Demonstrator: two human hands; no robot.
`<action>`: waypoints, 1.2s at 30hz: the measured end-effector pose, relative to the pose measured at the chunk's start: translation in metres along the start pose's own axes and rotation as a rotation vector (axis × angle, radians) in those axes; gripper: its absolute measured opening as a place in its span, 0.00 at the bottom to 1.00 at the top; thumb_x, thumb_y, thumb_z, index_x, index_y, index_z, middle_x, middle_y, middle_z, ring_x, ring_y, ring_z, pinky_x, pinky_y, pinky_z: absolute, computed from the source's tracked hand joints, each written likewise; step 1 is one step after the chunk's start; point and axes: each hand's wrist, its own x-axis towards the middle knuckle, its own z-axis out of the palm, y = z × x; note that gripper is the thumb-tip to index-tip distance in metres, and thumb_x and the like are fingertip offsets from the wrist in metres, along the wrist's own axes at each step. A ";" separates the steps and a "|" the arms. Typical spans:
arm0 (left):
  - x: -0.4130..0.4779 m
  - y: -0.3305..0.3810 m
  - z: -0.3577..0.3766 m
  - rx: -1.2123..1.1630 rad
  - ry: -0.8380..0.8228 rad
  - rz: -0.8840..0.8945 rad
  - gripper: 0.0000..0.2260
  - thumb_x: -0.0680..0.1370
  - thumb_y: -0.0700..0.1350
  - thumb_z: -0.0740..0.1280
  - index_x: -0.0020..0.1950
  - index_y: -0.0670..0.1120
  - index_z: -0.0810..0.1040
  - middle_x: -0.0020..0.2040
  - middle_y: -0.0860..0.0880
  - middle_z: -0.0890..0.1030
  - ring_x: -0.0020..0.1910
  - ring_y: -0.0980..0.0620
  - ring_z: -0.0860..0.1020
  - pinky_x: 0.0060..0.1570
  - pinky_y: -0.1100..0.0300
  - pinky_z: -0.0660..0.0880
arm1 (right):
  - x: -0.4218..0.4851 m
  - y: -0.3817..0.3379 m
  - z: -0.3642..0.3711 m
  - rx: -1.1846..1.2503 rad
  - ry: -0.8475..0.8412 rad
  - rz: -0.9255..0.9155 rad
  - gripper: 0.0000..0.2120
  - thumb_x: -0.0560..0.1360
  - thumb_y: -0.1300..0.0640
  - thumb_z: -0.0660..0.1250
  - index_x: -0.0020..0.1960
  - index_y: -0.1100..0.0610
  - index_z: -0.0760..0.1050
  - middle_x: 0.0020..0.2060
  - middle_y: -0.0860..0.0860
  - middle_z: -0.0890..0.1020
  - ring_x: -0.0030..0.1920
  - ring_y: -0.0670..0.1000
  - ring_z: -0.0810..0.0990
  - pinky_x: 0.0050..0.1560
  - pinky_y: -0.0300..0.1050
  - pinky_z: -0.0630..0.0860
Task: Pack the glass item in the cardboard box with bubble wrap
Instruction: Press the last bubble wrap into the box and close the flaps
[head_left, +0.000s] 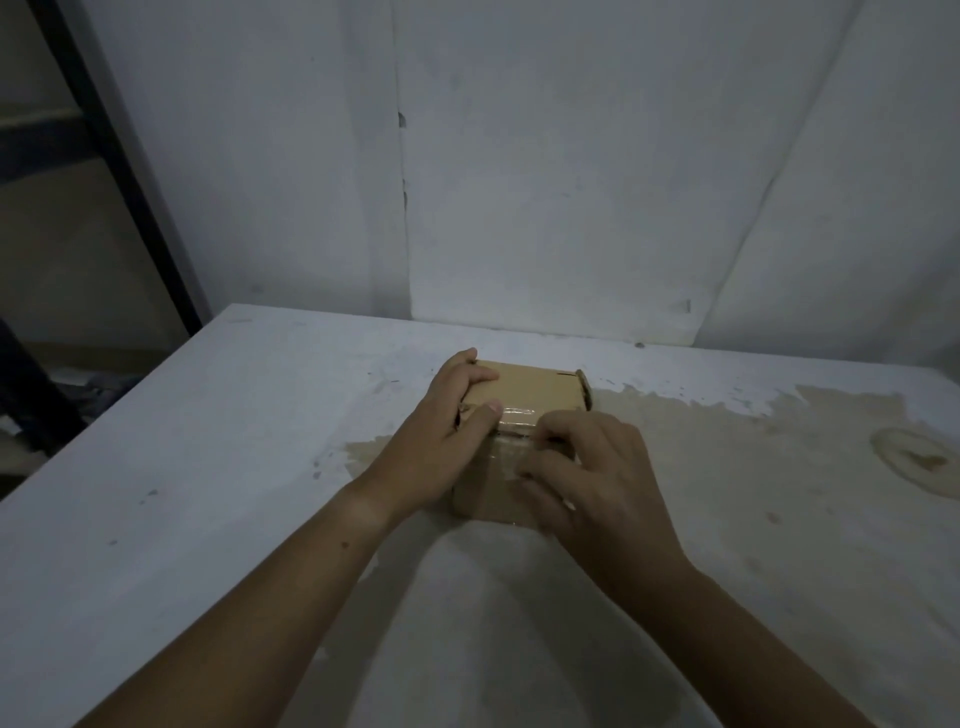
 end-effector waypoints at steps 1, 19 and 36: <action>0.000 0.001 -0.001 0.002 -0.002 -0.001 0.20 0.77 0.60 0.58 0.68 0.58 0.69 0.75 0.65 0.59 0.69 0.74 0.58 0.63 0.69 0.61 | -0.002 -0.003 0.002 0.040 0.024 0.029 0.02 0.72 0.60 0.74 0.43 0.57 0.81 0.51 0.54 0.79 0.51 0.55 0.76 0.53 0.46 0.67; 0.001 0.000 -0.013 0.046 -0.146 -0.028 0.29 0.72 0.60 0.69 0.70 0.59 0.65 0.75 0.68 0.54 0.65 0.73 0.65 0.59 0.68 0.69 | -0.015 -0.011 0.031 -0.067 0.091 0.090 0.05 0.70 0.59 0.77 0.40 0.57 0.81 0.66 0.57 0.74 0.67 0.59 0.69 0.66 0.52 0.62; -0.001 -0.006 -0.020 0.262 -0.153 0.119 0.42 0.64 0.66 0.75 0.74 0.60 0.61 0.78 0.63 0.52 0.70 0.71 0.59 0.61 0.78 0.60 | -0.006 0.006 0.013 0.300 0.051 0.529 0.52 0.63 0.31 0.74 0.76 0.52 0.55 0.78 0.53 0.52 0.78 0.52 0.51 0.74 0.48 0.56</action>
